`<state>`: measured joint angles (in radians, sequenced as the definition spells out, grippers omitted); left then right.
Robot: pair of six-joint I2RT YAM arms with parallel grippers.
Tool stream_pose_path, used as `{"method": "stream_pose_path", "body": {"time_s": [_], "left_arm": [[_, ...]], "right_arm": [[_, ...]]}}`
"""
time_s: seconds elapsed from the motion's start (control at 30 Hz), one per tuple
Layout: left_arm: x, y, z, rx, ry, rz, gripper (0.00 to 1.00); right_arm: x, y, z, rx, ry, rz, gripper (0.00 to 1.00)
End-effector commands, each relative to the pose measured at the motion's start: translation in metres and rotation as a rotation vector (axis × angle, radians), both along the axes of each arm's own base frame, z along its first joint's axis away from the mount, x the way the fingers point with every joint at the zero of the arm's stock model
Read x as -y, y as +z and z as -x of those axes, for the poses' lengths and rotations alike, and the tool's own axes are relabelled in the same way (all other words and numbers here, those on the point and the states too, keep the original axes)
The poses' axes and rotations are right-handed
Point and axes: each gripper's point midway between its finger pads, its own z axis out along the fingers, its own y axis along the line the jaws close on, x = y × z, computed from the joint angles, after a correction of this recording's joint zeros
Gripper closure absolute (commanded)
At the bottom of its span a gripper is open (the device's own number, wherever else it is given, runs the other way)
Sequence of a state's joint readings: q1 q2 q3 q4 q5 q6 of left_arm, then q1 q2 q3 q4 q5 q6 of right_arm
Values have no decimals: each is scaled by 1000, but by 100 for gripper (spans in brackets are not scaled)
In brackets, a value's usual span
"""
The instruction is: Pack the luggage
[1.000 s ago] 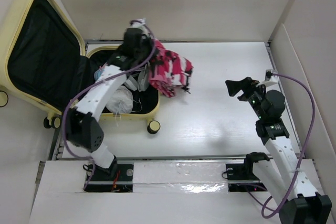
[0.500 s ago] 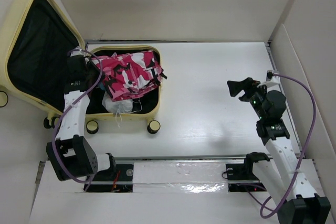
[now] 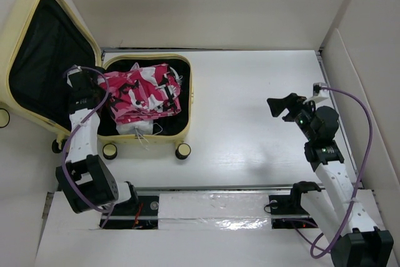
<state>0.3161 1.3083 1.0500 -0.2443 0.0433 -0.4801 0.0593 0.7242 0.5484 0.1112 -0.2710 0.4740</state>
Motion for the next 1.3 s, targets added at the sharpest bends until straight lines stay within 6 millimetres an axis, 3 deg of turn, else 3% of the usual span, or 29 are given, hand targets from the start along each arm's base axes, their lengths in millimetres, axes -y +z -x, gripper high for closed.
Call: {"method": "stream_pose_path", "body": {"time_s": [0.0, 0.03, 0.13, 0.17, 0.2, 0.27, 0.3, 0.33, 0.43, 0.47, 0.57, 0.6, 0.67, 0.7, 0.73, 0.77, 0.83, 0.87, 0.9, 0.97, 1.0, 1.07, 1.1, 1.13, 1.17, 1.2, 1.23, 1.27], "left_arm": [[-14, 28, -18, 89, 20, -42, 100], [-14, 23, -17, 73, 19, -36, 100], [-6, 2, -16, 25, -3, -35, 71], [-6, 0, -14, 24, 1, -34, 51], [-4, 0, -14, 30, -2, -29, 38], [-1, 12, -14, 56, -8, -19, 33], [3, 28, -18, 85, -17, -30, 31], [9, 40, -19, 108, -28, -33, 30], [12, 86, -14, 226, -10, -35, 24], [13, 96, -11, 257, -2, -34, 17], [31, 133, 5, 373, -23, -31, 17], [39, 132, 9, 384, -48, -24, 17], [63, 155, 20, 480, -113, -32, 17], [74, 152, 23, 494, -155, -21, 18], [82, 163, 26, 546, -192, -22, 20], [90, 176, 35, 600, -228, -23, 37], [116, 178, 43, 639, -354, 27, 63], [123, 187, 51, 679, -387, 29, 87], [134, 181, 55, 675, -450, 53, 93], [144, 184, 66, 700, -500, 61, 100], [149, 175, 71, 687, -531, 73, 100], [153, 177, 85, 712, -559, 51, 100], [159, 171, 90, 710, -590, 55, 100], [161, 175, 97, 734, -606, 46, 100], [167, 182, 108, 773, -632, 33, 100], [174, 180, 113, 779, -671, 33, 100], [180, 183, 117, 789, -703, 27, 96], [190, 185, 122, 799, -751, 29, 87]], "right_arm": [[-2, 18, 0, 65, 27, 22, 12], [-2, 18, 0, 66, 25, 22, 12], [-7, 20, 1, 75, 53, 32, 13], [-12, 21, 2, 81, 73, 38, 14], [-21, 24, 5, 97, 107, 51, 22], [-31, 26, 8, 114, 144, 65, 41], [-45, 28, 12, 128, 188, 72, 55], [-51, 30, 11, 136, 201, 94, 83], [-84, 29, 19, 131, 291, 138, 98], [-93, 27, 19, 132, 313, 165, 98], [-127, 24, 29, 146, 398, 206, 98], [-140, 23, 30, 143, 433, 220, 97], [-172, 26, 49, 175, 541, 242, 94], [-186, 30, 52, 188, 571, 247, 93], [-196, 32, 55, 195, 586, 253, 89], [-216, 33, 69, 199, 641, 252, 89], [-246, 30, 67, 176, 662, 261, 90], [-259, 28, 70, 163, 678, 261, 95], [-280, 24, 83, 155, 723, 263, 100], [-315, 14, 80, 125, 736, 276, 100], [-333, 14, 89, 127, 766, 262, 100], [-362, -1, 84, 84, 759, 254, 100], [-374, -1, 84, 90, 759, 221, 95], [-385, -6, 89, 80, 765, 205, 75], [-397, -20, 85, 38, 764, 185, 64], [-408, -21, 90, 38, 776, 153, 52], [-415, -26, 90, 22, 766, 137, 38], [-423, -33, 94, -10, 763, 108, 33]]}}
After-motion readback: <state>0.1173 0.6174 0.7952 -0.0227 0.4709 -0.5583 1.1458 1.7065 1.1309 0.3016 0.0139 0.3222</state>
